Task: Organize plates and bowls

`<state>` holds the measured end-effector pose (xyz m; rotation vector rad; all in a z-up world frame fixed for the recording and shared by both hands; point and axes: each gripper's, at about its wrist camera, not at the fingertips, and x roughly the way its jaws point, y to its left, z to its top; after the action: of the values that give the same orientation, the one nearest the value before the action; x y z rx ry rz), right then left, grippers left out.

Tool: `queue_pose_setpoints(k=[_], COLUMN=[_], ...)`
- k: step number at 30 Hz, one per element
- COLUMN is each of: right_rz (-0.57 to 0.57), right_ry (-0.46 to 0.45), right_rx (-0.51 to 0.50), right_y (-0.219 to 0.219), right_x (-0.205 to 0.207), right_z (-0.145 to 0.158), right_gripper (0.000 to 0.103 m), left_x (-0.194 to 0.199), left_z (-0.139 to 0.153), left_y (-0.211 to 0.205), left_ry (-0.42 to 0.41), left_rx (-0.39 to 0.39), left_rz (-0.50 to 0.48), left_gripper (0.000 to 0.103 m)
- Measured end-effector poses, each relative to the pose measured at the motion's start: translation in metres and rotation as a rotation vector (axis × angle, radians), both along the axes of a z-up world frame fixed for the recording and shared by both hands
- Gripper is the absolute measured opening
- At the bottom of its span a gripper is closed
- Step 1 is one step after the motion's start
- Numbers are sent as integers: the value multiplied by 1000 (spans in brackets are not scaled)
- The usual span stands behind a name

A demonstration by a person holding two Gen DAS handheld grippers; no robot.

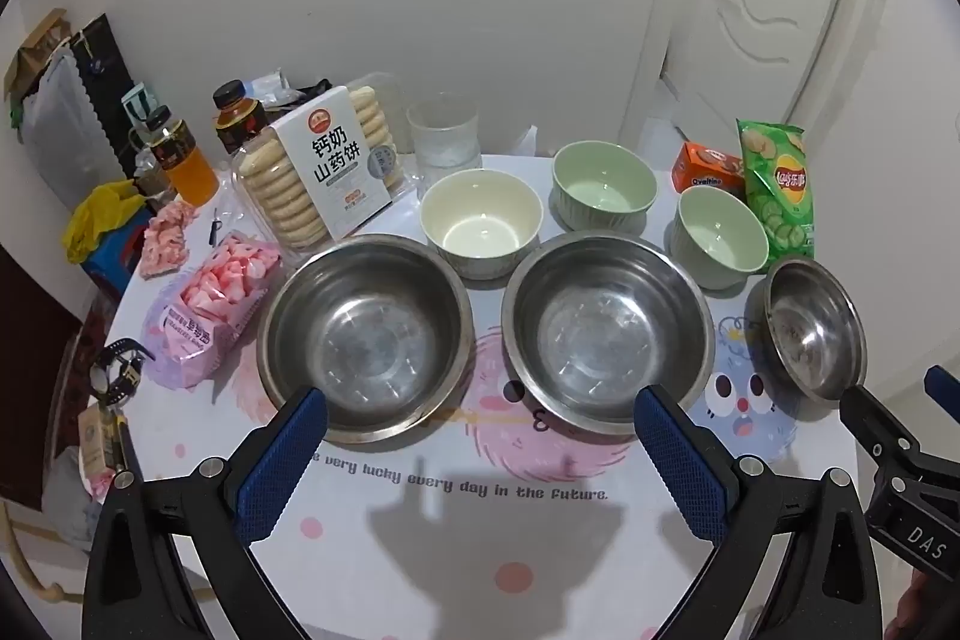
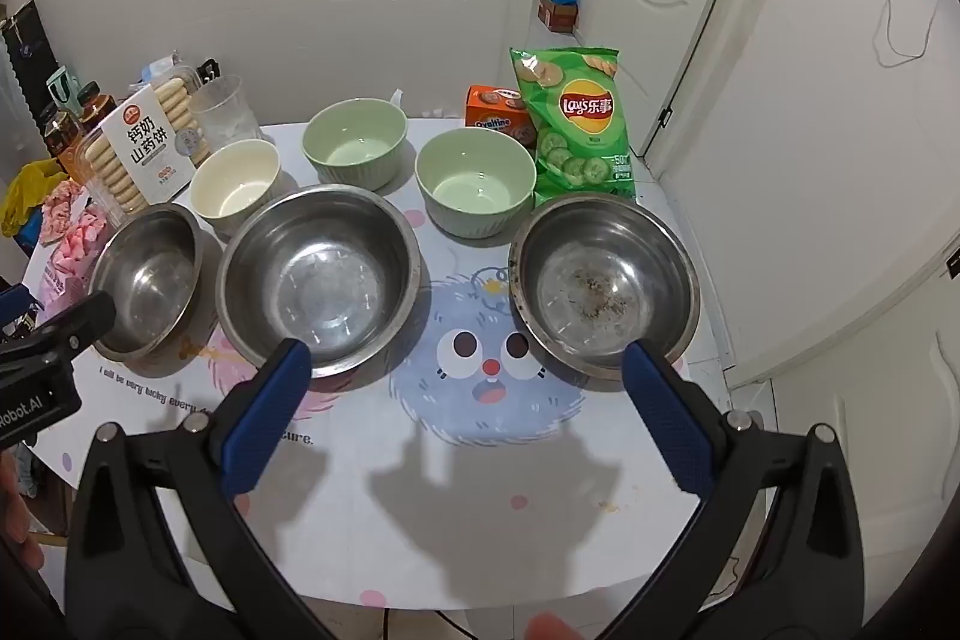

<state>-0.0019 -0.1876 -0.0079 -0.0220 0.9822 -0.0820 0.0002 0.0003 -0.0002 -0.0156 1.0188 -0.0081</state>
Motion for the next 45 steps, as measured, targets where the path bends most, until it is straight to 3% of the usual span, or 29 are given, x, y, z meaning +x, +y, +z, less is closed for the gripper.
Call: queue_pose_setpoints(k=[45], right_rz=[4], right_ry=[4], right_rx=[3], right_y=[-4], right_x=[-6], right_z=[0], right_gripper=[103], left_x=[-5], left_z=[5], left_y=[2], left_ry=[-15], left_rx=[32], left_rz=[14], left_gripper=[103])
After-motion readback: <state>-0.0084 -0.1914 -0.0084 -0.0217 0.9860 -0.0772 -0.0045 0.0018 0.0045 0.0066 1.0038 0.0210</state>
